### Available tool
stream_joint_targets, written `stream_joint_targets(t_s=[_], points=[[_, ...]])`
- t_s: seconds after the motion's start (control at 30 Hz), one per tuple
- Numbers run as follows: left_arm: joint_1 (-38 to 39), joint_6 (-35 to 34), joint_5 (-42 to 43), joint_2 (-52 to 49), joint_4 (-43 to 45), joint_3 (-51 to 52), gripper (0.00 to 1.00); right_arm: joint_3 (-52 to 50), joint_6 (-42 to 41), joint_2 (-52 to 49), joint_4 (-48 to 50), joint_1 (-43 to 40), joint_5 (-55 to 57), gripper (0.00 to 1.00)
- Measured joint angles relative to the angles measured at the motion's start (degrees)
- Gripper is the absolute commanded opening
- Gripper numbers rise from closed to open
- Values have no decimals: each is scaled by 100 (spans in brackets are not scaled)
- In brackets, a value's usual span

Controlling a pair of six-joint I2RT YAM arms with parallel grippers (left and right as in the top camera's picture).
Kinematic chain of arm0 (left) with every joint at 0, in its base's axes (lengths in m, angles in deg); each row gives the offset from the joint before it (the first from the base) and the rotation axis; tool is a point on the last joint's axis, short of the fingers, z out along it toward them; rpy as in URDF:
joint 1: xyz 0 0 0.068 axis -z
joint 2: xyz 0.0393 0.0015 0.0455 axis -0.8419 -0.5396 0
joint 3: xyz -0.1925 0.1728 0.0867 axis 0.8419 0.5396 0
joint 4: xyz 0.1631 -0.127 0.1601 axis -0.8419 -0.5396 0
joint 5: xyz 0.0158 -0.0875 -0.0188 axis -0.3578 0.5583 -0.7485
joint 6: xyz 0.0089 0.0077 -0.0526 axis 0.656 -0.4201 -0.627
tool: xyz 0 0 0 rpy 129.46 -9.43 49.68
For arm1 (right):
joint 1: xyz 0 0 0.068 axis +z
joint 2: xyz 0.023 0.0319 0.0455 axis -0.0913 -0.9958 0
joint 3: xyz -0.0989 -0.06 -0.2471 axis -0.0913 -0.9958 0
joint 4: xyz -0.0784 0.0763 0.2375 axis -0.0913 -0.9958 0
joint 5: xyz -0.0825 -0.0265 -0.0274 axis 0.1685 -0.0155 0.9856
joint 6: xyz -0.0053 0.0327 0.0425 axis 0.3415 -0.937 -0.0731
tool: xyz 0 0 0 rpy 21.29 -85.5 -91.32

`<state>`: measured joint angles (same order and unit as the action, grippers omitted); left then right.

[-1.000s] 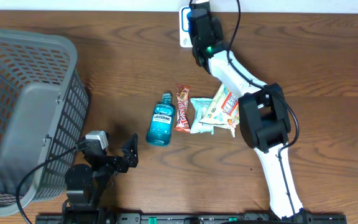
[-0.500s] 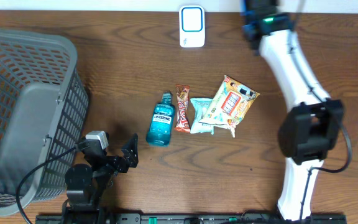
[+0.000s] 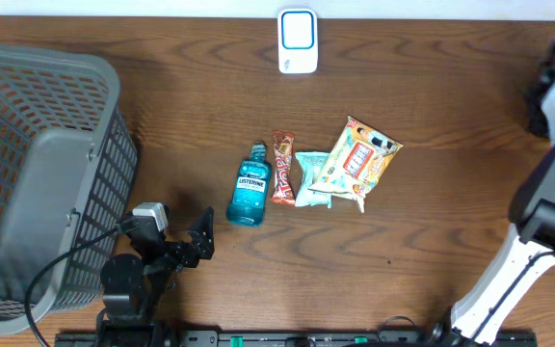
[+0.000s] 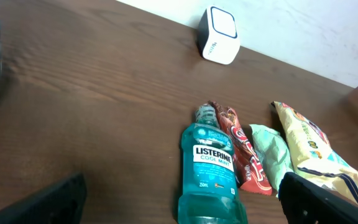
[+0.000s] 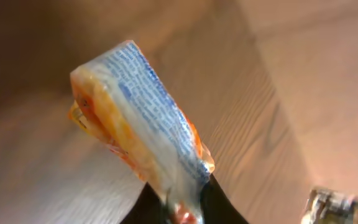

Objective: Scan the item barcode
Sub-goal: 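Carry the packet to the table's right edge and release it, then move the right gripper to the white-blue wet-wipe bag and grasp it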

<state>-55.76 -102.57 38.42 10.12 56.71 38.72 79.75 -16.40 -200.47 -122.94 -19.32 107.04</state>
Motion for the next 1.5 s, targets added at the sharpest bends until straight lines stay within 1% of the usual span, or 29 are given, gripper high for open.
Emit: stream_joint_targets(t_s=[0.03, 0.1, 0.17, 0.2, 0.3, 0.4, 0.5, 0.63, 0.77, 0.9, 0.97, 1.1, 1.23, 1.3, 1.4, 1.5], points=[[0, 0, -2, 0, 0, 0, 98, -42, -109, -44, 11, -162, -101, 30], [0, 0, -2, 0, 0, 0, 98, -81, -232, -68, 28, -387, -273, 56], [0, 0, -2, 0, 0, 0, 98, -79, -348, -68, 33, -553, -350, 80], [0, 0, 0, 0, 0, 0, 98, -72, -450, -63, 20, -671, -424, 99], [0, 0, -2, 0, 0, 0, 98, -59, -706, -63, -181, -841, -699, 99], [0, 0, -2, 0, 0, 0, 98, 15, -885, -39, -444, -885, -1204, 99], [0, 0, -2, 0, 0, 0, 98, 205, -1137, 122, -789, -863, -2109, 99], [0, 0, 0, 0, 0, 0, 98, 424, -1556, 645, -1108, -767, -3375, 99], [0, 0, 0, 0, -2, 0, 98, 514, -1908, 1421, -1375, -402, -4229, 99], [0, 0, -2, 0, 0, 0, 98, 603, -2083, 2011, -1676, 376, -4592, 99], [0, 0, -2, 0, 0, 0, 98, 643, -2127, 2159, -1768, 1019, -4784, 99], [0, 0, -2, 0, 0, 0, 98, 643, -2166, 2120, -1803, 2074, -5056, 99], [0, 0, 0, 0, 0, 0, 98, 640, -2055, 1993, -1786, 3211, -5051, 99], [0, 0, -2, 0, 0, 0, 98, 640, -2072, 1908, -1910, 3665, -4843, 99], [0, 0, -2, 0, 2, 0, 98, 640, -2527, 1687, -2470, 4352, -4076, 99], [0, 0, 0, 0, -2, 0, 98, 632, -2924, 1401, -2815, 4795, -3471, 99]])
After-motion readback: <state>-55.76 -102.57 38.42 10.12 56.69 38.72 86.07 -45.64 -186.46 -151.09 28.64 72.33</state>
